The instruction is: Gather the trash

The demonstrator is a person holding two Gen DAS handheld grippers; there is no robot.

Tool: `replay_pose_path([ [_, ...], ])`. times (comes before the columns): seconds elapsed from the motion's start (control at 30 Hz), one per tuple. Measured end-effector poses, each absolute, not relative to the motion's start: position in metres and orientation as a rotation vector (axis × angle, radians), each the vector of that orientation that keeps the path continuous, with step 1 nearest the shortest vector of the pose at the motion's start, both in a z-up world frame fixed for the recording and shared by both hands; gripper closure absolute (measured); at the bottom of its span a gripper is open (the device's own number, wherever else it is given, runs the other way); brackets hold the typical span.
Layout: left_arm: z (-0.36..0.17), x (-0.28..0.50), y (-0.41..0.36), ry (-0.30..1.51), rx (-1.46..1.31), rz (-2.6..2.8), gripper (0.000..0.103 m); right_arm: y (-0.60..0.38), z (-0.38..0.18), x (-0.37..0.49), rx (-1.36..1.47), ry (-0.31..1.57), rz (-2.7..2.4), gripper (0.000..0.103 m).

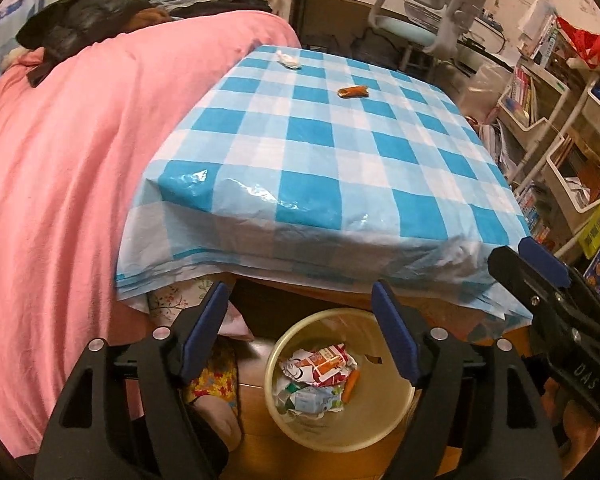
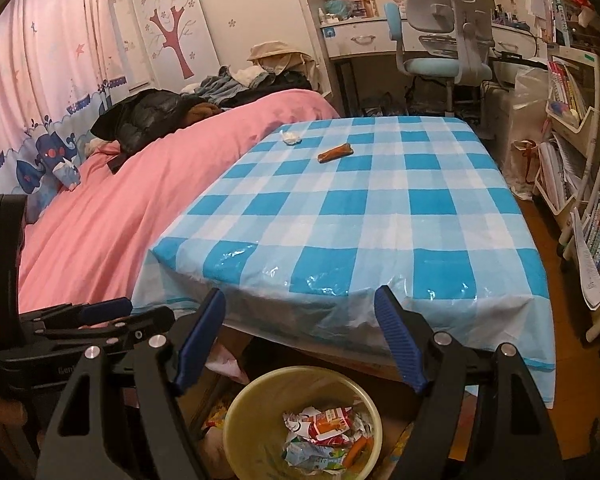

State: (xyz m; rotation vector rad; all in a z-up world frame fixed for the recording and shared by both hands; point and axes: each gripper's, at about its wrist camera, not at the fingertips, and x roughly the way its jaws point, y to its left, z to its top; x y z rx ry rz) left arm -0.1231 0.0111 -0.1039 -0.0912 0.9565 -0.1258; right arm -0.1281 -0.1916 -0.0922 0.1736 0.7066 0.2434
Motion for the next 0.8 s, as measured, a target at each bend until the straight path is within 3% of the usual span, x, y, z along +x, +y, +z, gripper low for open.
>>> replay_pose_path([
  [0.8,-0.1044,-0.1215,0.0143,0.955,-0.111,-0.113,0.027,-0.1826,-0.098,-0.1247,0.156,0.74,0.267,0.029],
])
